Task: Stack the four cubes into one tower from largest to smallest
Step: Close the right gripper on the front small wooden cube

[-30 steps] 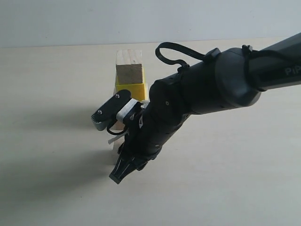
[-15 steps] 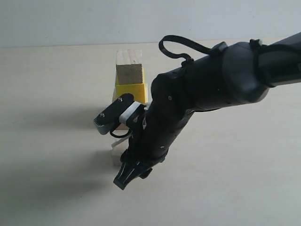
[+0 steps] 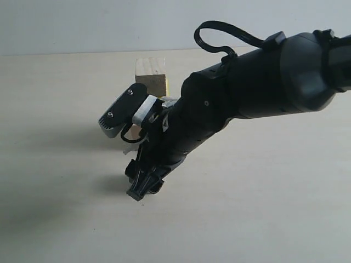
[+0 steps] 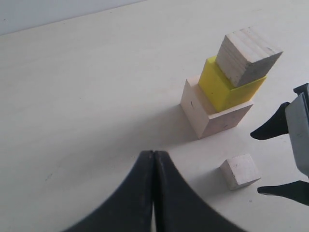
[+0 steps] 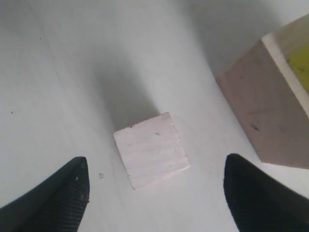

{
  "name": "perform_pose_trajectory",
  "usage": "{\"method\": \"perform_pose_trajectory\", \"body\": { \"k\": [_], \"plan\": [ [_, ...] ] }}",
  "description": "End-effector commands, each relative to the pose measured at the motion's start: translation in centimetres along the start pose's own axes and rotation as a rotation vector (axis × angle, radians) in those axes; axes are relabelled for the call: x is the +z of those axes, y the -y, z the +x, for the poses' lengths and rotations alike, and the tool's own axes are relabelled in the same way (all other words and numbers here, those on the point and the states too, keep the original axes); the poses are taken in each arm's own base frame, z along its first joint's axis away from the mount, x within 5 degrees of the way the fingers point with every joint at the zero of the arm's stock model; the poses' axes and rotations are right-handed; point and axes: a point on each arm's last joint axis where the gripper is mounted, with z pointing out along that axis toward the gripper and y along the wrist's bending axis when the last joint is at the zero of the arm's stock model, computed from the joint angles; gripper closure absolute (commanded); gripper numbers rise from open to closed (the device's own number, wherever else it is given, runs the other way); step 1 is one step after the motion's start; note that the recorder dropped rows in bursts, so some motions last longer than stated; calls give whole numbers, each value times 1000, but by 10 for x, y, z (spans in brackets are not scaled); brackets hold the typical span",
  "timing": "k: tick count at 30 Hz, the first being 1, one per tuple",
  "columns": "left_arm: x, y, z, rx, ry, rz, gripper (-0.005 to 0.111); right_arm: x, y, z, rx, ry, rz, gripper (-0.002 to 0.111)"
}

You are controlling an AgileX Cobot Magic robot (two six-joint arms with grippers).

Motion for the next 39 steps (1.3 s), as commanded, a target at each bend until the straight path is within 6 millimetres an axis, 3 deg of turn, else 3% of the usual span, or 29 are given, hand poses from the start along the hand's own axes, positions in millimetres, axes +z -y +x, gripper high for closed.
{"method": "perform_pose_trajectory", "body": {
  "k": [1,12,30,39],
  "plan": [
    [-2,1,-1,-8,15,6,107,0,0,-2,-13,17,8,35],
    [-2,1,-1,-8,17,5,107,18,0,6,-8,-31,-3,35],
    [-2,0,-3,-6,36,-2,107,18,0,2,18,4,3,36],
    [-2,0,-3,-6,38,-3,107,35,0,9,43,-25,-6,37]
  ]
}}
